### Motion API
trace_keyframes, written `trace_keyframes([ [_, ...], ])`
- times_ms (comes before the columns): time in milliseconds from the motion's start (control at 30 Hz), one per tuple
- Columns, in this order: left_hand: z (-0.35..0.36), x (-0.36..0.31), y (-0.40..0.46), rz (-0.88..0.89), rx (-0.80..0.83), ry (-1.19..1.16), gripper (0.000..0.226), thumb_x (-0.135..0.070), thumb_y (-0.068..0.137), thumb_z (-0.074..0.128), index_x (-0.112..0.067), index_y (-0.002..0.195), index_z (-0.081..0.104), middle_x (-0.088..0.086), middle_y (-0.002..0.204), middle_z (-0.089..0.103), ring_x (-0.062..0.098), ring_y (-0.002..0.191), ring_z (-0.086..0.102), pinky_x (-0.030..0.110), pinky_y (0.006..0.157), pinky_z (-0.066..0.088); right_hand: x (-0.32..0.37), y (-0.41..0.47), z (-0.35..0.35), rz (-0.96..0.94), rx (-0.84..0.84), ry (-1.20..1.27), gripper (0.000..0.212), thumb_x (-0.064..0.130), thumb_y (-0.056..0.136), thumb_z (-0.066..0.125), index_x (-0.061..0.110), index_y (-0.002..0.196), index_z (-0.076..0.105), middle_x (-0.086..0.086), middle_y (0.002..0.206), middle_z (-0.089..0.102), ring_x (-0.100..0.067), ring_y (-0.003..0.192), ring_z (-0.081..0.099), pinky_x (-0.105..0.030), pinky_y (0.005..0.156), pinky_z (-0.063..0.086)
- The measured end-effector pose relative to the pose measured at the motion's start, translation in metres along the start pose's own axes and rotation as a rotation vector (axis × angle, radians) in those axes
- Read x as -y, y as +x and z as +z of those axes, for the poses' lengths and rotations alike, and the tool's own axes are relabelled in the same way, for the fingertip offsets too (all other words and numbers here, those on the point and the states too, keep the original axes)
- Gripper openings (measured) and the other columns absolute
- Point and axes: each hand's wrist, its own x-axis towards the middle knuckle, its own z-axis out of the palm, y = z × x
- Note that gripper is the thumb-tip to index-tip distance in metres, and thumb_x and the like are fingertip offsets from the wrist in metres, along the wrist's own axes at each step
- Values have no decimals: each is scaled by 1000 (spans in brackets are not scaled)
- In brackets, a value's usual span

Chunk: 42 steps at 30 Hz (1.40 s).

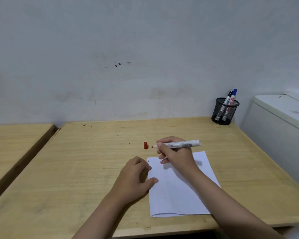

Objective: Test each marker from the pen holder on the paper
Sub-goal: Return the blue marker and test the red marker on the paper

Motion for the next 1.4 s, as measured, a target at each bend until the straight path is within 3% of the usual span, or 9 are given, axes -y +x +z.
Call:
trace_keyframes([
  [267,-11,1,-7,-15,213,-9,78,-62,60,72,-24,125,54,-18,123,42,-3,118,35,22,99,37,-37,14,5,105,58,-89,9,10,78,69,18,75,72,-9,67,67,-19,59,59,-29,54,51],
  [467,-16,0,-8,-31,294,-10,98,-66,48,77,-27,133,45,-22,131,33,-5,126,27,22,103,34,-41,14,4,114,60,-138,8,9,78,69,16,77,72,-7,69,68,-15,59,63,-28,57,56],
  [767,-18,0,-9,-26,312,-18,104,-67,42,79,-29,133,44,-23,131,31,-5,127,26,25,105,35,-43,16,5,101,53,-227,5,13,77,70,15,81,73,-13,71,70,-15,55,62,-30,57,54],
  [1400,-19,-1,-9,-22,322,-5,103,-66,43,80,-27,132,45,-21,129,33,-1,126,28,27,107,35,-43,20,5,116,98,-286,7,14,75,67,12,69,70,-4,57,63,-15,51,58,-32,52,49],
])
